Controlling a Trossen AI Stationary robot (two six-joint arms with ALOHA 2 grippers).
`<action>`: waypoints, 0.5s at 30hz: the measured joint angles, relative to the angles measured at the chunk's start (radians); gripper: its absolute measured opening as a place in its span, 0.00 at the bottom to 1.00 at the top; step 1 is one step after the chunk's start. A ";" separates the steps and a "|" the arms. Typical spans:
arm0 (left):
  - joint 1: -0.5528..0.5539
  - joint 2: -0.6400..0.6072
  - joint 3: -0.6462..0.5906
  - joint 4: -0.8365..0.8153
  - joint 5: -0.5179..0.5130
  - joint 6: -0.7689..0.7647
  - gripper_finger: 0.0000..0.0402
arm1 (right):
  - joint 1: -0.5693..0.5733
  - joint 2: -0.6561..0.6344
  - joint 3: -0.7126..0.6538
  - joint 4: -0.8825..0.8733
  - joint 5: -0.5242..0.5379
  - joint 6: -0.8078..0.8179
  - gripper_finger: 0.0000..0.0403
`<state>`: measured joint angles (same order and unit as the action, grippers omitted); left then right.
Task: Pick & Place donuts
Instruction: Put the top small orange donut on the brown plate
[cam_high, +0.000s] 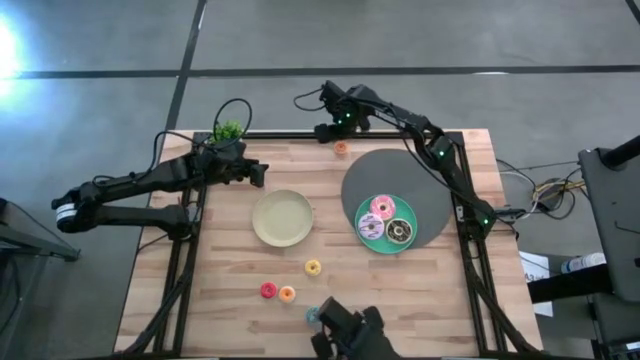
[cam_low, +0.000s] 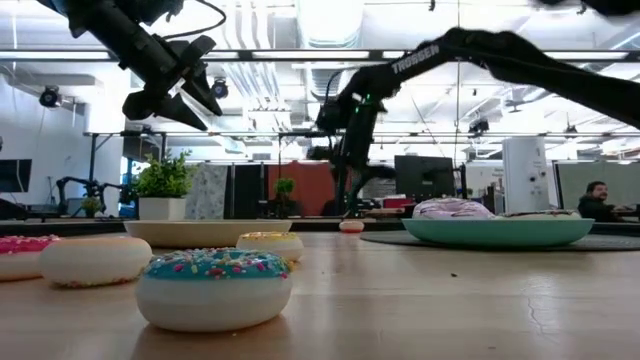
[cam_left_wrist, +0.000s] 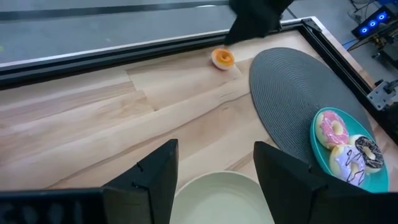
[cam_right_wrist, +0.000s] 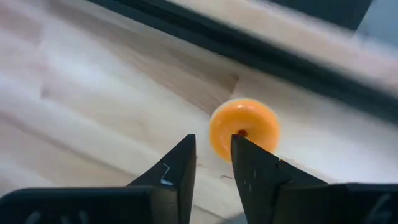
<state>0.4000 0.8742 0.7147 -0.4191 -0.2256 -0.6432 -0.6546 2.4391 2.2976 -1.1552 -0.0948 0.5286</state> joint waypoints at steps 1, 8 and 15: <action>0.000 0.000 0.000 0.000 0.000 0.005 0.46 | 0.005 -0.013 0.005 -0.009 0.029 -0.057 0.25; 0.000 0.000 0.000 0.000 0.000 0.019 0.46 | 0.046 -0.012 -0.032 -0.075 0.150 -0.527 0.35; 0.000 0.000 0.000 -0.001 0.000 0.017 0.46 | 0.073 -0.009 -0.067 -0.045 0.154 -0.905 0.42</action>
<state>0.4000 0.8738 0.7147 -0.4196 -0.2255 -0.6265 -0.5816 2.4298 2.2307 -1.2000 0.0588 -0.3761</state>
